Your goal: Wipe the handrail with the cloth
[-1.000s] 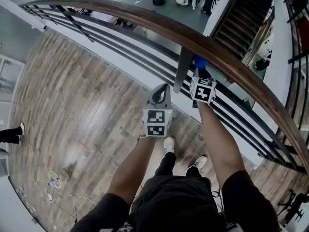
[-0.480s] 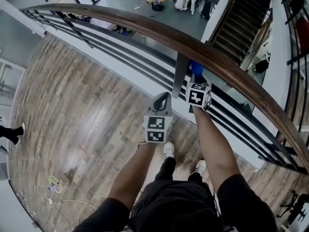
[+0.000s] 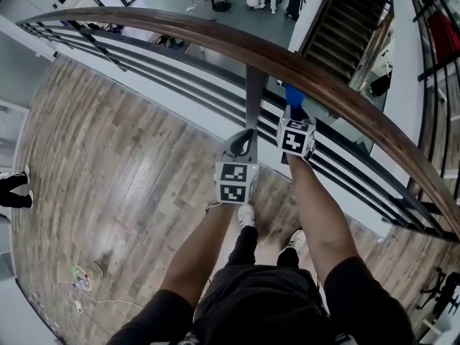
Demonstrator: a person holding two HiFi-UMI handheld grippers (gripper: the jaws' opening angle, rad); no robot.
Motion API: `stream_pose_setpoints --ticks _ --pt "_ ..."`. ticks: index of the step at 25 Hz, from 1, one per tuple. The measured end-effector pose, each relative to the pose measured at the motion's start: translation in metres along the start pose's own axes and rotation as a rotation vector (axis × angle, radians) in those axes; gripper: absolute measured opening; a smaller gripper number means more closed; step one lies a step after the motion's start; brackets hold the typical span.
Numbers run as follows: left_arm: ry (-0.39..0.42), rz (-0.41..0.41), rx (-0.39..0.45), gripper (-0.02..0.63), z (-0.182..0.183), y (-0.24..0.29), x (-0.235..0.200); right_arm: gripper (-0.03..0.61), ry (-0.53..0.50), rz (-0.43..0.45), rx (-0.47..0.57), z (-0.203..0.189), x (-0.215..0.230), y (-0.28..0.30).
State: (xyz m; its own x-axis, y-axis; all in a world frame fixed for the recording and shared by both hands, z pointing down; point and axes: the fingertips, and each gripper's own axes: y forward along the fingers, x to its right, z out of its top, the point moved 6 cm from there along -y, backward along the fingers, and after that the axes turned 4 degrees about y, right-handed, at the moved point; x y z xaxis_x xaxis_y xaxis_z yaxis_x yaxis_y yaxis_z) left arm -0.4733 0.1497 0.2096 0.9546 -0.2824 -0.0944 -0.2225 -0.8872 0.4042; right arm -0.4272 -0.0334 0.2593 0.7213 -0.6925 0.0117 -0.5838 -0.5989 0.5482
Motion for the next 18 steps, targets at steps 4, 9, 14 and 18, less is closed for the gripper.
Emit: stream_pose_setpoints --ticks 4,9,14,18 --pt "0.016 -0.033 -0.018 0.003 -0.002 0.006 0.016 0.098 0.027 -0.023 0.007 -0.007 0.020 -0.010" --pt "0.030 -0.088 -0.032 0.003 -0.001 0.014 0.052 0.098 0.039 -0.030 0.045 -0.021 0.055 -0.024" --pt "0.041 -0.133 -0.042 0.003 0.001 0.022 0.092 0.098 0.072 -0.056 0.034 -0.033 0.096 -0.046" --pt "0.050 -0.175 -0.049 0.003 0.002 0.024 0.127 0.098 0.088 -0.083 0.021 -0.041 0.131 -0.067"
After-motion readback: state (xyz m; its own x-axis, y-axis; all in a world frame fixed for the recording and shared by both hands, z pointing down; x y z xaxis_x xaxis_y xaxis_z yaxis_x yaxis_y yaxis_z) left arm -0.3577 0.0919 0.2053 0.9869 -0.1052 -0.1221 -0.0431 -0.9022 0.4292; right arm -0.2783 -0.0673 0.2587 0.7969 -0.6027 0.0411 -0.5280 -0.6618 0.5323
